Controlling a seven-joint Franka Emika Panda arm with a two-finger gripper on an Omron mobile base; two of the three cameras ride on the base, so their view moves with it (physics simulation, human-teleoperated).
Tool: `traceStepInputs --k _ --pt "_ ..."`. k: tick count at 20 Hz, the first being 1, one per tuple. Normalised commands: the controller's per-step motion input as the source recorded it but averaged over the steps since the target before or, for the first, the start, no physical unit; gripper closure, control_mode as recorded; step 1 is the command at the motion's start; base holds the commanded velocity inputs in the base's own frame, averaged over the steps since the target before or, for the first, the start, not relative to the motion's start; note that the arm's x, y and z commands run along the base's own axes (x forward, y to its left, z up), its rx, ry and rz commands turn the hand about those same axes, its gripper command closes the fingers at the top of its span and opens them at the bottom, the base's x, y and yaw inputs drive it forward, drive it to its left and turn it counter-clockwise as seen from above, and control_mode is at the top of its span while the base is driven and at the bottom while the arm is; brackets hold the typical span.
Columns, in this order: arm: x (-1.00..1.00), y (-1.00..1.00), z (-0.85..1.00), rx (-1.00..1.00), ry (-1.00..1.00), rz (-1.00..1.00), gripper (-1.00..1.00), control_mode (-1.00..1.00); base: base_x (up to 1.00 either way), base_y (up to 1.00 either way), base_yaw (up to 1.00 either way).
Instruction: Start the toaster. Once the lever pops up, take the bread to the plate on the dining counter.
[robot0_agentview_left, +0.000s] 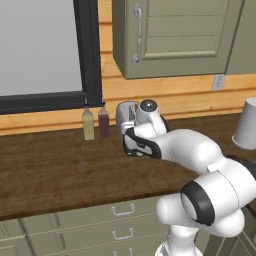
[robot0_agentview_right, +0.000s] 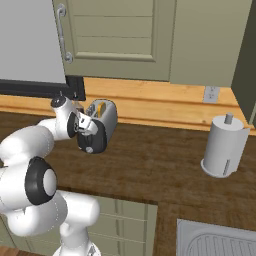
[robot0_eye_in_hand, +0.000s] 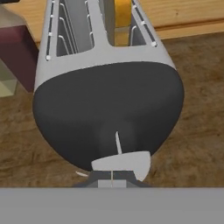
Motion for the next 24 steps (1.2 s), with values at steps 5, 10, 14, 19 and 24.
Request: traceStepInputs --k 5,10,14,19,24 --pt "0.03 0.0 -0.25 0.0 0.0 -0.01 1.0 -1.0 0.0 0.0 0.0" --pt "0.0 0.0 -0.26 0.0 0.0 -0.01 1.0 -1.0 0.0 0.0 0.0" --pt "0.0 0.0 -0.32 -0.01 0.0 -0.02 1.0 -1.0 0.0 0.0 0.0" --pt "0.0 -0.01 -0.32 0.0 0.0 -0.04 1.0 -1.0 0.0 0.0 0.0" --pt "0.0 -0.02 -0.29 0.0 0.0 -0.05 1.0 -1.0 0.0 0.0 0.0"
